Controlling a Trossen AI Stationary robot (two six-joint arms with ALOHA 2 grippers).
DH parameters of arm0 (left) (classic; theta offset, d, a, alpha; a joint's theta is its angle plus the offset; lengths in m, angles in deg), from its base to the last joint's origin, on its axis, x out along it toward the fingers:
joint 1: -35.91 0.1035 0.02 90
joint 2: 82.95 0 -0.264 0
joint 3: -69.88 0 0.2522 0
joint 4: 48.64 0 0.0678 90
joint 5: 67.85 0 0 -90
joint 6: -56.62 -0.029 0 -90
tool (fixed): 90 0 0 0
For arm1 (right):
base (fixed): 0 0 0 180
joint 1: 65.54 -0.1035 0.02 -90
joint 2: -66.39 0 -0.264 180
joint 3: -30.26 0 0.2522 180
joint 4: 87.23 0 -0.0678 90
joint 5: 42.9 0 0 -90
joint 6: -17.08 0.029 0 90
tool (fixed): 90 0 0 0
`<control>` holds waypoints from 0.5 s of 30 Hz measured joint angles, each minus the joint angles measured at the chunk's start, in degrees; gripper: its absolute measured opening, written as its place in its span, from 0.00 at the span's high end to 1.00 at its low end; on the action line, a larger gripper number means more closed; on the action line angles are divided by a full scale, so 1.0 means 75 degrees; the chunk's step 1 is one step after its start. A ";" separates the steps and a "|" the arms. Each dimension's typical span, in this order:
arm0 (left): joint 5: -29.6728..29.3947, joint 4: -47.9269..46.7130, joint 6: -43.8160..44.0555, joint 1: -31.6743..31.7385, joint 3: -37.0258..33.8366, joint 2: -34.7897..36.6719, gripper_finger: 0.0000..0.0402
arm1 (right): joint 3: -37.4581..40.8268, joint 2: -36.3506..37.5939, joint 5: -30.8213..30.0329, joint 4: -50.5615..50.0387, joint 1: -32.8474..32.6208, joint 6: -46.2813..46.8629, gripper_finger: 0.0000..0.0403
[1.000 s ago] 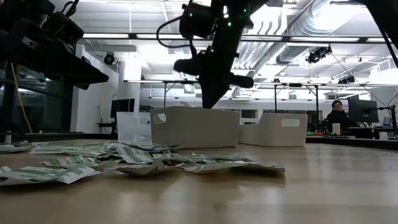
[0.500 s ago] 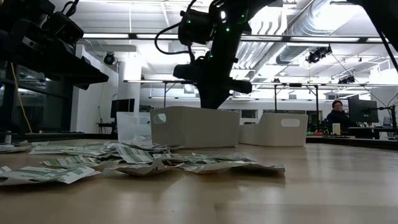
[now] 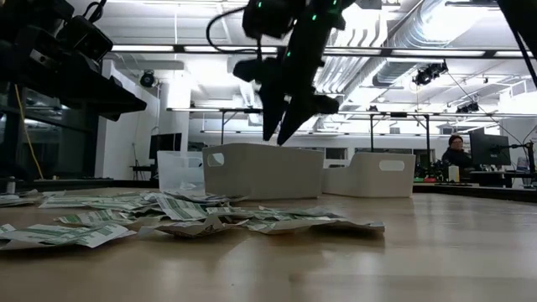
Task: Pick & Place First Aid Supplies
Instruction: Put the bandage pack into the gray bin
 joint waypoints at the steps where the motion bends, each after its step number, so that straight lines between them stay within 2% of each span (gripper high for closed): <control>1: 0.0000 0.0003 0.0000 0.0000 0.0000 0.0000 0.63 | 0.0000 0.0079 0.0141 -0.0164 -0.0089 -0.0028 0.68; 4: 0.0000 0.0000 -0.0002 0.0000 0.0001 0.0001 0.63 | 0.0000 0.0247 0.0462 -0.0676 -0.0452 -0.0177 0.68; 8: 0.0000 0.0001 -0.0003 0.0000 0.0003 0.0003 0.63 | 0.0000 0.0308 0.0892 -0.1138 -0.1056 -0.1374 0.68; 15: 0.0003 -0.0003 0.0000 0.0000 0.0003 0.0000 0.63 | 0.0000 0.0308 0.0525 -0.1083 -0.1998 -0.3720 0.68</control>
